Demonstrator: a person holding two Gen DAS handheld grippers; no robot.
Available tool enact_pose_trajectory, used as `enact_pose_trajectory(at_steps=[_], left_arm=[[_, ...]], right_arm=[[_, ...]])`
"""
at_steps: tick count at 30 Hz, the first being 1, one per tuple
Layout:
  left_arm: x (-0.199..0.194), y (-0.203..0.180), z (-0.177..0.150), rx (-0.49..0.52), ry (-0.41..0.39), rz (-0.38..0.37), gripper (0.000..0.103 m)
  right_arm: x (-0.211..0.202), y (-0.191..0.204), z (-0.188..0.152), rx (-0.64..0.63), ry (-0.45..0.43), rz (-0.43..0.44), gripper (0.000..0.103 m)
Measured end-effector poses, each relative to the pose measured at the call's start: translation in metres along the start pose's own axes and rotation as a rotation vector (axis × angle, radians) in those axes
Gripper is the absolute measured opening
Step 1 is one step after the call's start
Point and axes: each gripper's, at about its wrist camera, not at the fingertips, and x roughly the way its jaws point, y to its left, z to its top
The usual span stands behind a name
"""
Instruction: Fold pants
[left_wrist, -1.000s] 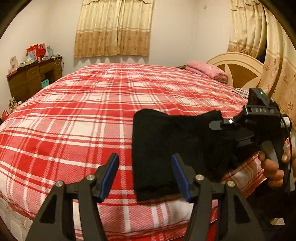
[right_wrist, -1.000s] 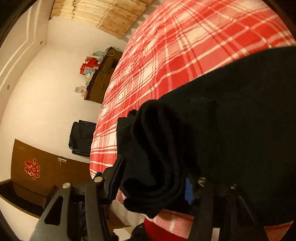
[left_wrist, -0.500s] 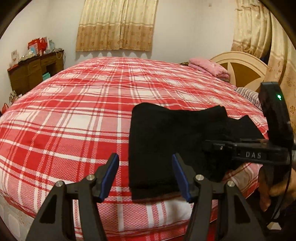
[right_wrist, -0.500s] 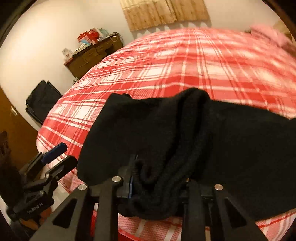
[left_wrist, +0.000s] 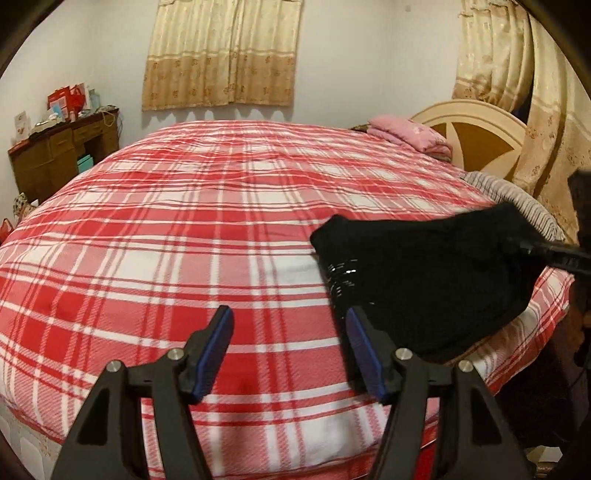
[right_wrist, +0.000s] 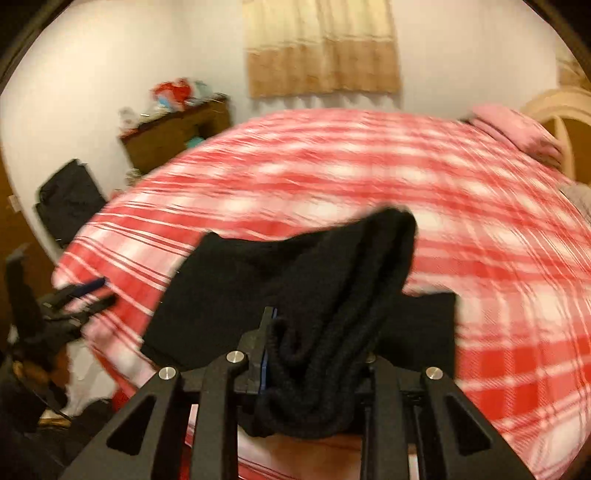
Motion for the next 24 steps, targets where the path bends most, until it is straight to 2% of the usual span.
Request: enact_pose_trajectory(at_steps=[5,8,14,17,19,24], left_arm=[[0.009,-0.018,0.003,0.03,0.025,-0.002,0.07],[0.01,-0.024,0.002,0.034,0.032,-0.013,0.07],[0.014,-0.035,0.004,0.057,0.055,-0.015,0.07],[0.012,-0.042,0.008,0.074,0.043,-0.011,0.07],[0.011,-0.044,0.01,0.071,0.039,-0.014,0.074],[0.016,-0.048,0.011,0.067,0.056,-0.016,0.074]], right_arm=[[0.037,-0.038,-0.027,0.097,0.107,-0.048,0.026],[0.035,-0.044,-0.03,0.127,0.073,-0.031,0.026],[0.035,-0.04,-0.026,0.116,0.094,-0.065,0.031],[0.02,-0.04,-0.028,0.137,0.087,-0.082,0.039],[0.008,-0.044,-0.03,0.145,0.068,-0.103,0.051],[-0.022,-0.057,-0.037,0.192,0.003,-0.161,0.052]])
